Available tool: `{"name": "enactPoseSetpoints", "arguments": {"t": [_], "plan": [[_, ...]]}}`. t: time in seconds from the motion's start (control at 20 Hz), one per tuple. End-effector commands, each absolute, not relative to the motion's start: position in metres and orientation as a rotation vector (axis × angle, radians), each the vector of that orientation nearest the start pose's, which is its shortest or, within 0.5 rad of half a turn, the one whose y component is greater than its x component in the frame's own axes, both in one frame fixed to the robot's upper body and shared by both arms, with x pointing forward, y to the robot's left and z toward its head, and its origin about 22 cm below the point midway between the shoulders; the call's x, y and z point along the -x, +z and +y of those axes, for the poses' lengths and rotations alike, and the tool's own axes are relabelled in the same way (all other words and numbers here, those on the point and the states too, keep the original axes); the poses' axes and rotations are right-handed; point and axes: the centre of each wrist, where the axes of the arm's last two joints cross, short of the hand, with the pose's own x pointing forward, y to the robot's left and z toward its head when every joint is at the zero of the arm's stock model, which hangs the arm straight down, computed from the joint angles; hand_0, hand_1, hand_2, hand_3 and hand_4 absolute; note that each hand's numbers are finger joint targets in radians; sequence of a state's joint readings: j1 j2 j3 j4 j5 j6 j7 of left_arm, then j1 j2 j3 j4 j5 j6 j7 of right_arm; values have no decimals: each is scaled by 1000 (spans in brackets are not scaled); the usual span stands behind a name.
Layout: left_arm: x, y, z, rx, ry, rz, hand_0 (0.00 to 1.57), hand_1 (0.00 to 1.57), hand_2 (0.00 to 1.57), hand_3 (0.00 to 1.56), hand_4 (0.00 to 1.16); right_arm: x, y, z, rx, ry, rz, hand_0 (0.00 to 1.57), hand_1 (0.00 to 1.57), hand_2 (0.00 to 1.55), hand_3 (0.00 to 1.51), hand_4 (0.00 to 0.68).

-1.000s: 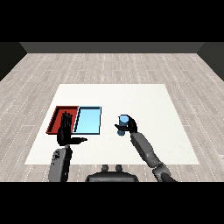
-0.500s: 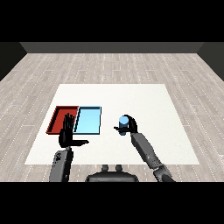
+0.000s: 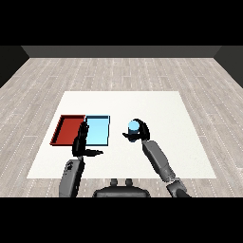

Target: Pick the blue can and put it in the blue box

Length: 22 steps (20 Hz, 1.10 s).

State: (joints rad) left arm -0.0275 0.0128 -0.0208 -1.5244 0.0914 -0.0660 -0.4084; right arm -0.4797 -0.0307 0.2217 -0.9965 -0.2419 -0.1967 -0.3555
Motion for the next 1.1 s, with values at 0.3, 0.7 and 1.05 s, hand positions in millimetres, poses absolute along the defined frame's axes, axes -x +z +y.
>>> {"name": "enactPoseSetpoints", "arguments": {"t": [0.3, 0.7, 1.05], "plan": [[-268, -7, 183, 226, -54, -1851, 0, 0, 0, 0, 0, -334, 17, -130, -217, 114, -1873, 1434, 1434, 1439, 1421, 666], [-274, -12, 169, 250, -60, -1856, 0, 0, 0, 0, 0, -312, 37, -100, -247, 137, -1895, 1431, 1431, 1437, 1412, 654], [-293, -12, 154, 264, -114, -1838, 0, 0, 0, 0, 0, -332, 45, -115, -246, 144, -1876, 1422, 1422, 1444, 1411, 661]]}}
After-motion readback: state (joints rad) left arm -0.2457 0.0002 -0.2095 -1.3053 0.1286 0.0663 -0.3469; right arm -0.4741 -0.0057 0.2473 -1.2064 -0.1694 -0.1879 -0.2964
